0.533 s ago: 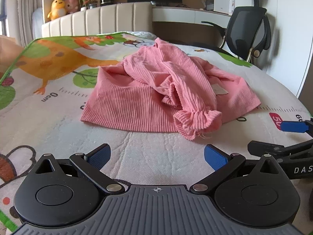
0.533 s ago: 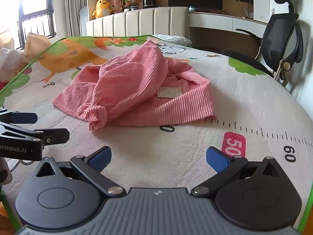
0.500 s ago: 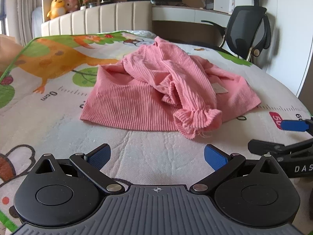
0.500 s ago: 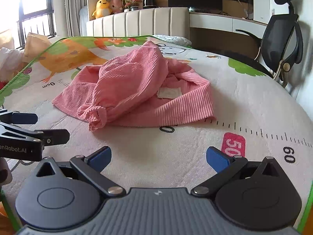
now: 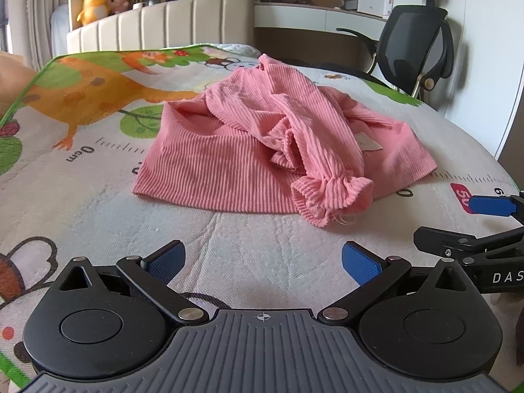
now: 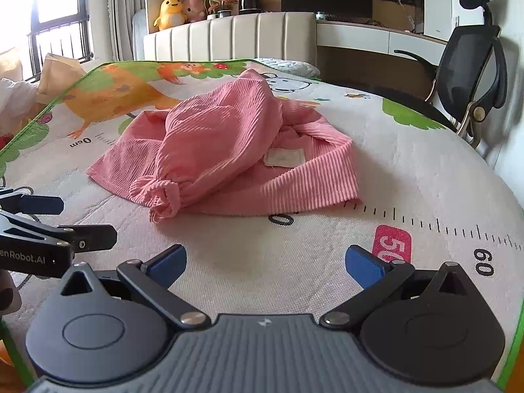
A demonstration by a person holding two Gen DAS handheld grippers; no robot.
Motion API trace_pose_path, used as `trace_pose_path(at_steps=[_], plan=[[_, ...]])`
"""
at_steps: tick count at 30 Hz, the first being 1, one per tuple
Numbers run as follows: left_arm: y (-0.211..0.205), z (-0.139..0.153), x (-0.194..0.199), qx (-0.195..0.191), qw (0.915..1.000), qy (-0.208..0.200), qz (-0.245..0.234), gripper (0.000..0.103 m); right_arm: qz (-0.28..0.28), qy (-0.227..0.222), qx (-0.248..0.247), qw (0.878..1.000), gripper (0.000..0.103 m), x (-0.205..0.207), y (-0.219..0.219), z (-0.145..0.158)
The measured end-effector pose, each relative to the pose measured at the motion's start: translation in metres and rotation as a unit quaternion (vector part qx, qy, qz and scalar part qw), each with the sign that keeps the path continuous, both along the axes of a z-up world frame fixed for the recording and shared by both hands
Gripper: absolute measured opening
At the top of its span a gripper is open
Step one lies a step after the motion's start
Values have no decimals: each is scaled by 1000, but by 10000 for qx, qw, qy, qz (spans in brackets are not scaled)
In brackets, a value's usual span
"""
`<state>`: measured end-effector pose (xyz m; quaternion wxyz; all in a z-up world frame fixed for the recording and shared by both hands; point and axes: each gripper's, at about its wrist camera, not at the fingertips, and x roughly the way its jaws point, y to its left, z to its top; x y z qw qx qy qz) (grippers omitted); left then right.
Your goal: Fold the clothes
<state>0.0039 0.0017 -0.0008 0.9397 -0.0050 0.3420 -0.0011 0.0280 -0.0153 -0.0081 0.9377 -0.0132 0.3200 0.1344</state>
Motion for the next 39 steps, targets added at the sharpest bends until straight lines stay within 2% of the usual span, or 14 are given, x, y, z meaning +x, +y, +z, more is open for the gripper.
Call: trace_pose_path(at_steps=[39], plan=[[0,-3,1,-27,9999,123,4,103,-150,18,71,9999,103,0,-2,-7]])
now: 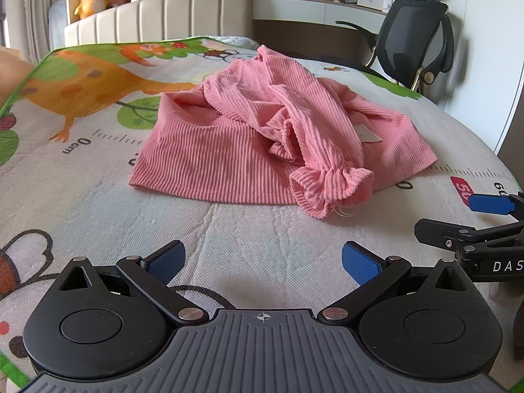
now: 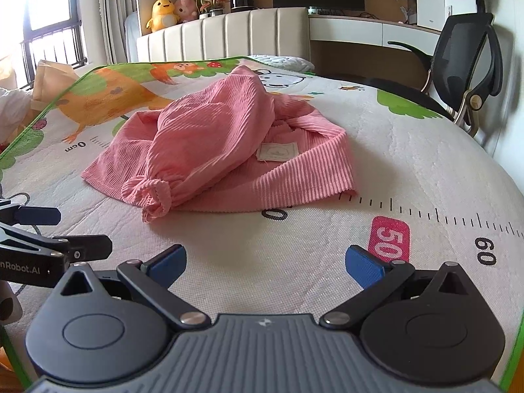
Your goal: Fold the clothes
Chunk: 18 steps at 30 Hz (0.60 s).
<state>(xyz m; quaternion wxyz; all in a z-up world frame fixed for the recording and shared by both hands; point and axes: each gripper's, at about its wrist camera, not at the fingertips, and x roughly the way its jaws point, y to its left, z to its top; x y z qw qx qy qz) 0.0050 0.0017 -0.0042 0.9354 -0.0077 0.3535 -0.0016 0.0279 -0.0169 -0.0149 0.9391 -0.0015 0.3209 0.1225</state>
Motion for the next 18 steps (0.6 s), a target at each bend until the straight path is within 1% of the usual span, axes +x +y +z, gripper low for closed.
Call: trace_pose_path(at_steps=[18], plan=[[3,-1,2,-32,9999,97,54,103,9,35,17,10000,103,1,-3,-1]])
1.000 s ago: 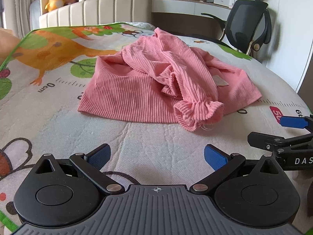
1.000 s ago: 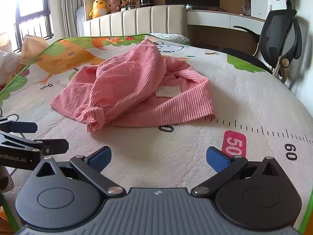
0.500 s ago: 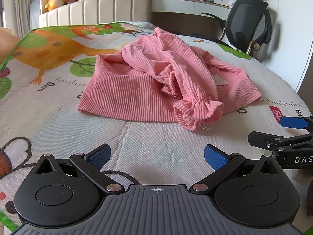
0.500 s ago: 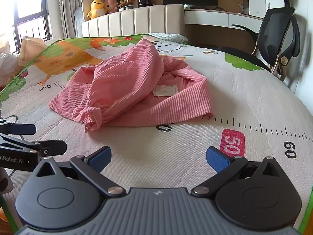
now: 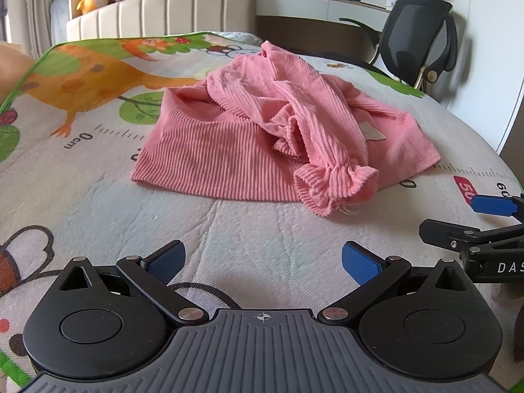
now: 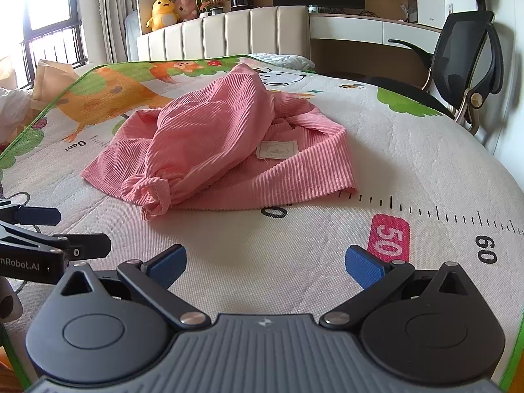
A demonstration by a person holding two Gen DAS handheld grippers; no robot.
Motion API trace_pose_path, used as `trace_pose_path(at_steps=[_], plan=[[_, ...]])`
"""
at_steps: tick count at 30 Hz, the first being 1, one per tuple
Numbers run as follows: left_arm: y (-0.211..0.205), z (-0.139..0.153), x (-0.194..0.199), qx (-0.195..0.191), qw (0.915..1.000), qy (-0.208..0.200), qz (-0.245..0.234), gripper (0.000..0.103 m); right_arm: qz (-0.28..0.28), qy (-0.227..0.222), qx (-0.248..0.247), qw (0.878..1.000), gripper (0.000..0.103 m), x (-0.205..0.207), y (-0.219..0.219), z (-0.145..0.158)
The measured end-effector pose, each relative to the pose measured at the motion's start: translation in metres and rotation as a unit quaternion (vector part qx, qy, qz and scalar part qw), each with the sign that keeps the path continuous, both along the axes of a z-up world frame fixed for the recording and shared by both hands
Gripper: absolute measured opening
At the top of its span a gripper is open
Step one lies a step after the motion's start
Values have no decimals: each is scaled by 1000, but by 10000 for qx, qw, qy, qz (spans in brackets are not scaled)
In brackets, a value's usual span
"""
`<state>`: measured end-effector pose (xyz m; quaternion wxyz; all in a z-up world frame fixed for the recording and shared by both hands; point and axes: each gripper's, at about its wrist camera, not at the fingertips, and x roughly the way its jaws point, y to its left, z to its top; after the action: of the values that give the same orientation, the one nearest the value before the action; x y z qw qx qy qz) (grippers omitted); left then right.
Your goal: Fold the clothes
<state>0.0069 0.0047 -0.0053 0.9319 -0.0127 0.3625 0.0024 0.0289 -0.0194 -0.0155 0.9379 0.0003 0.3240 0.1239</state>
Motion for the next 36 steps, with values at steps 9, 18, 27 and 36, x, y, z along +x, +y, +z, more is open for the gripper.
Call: trace_pose_path(at_steps=[9,18,27,36], plan=[[0,1,0,5,10000,43,-3,103,-2,14,15,10000,103,-1,-2,-1],[7,11,11,-137,9993,287,-206,103,261,111,-77,9996,103,3,-5,2],[51,66,90,-334,9989,34,-322,103,388,978,613,9926,103,70,-52,9],[105,28,184,-229,9980,273,530,103,420,1052,442,9926,103,67,-50,3]])
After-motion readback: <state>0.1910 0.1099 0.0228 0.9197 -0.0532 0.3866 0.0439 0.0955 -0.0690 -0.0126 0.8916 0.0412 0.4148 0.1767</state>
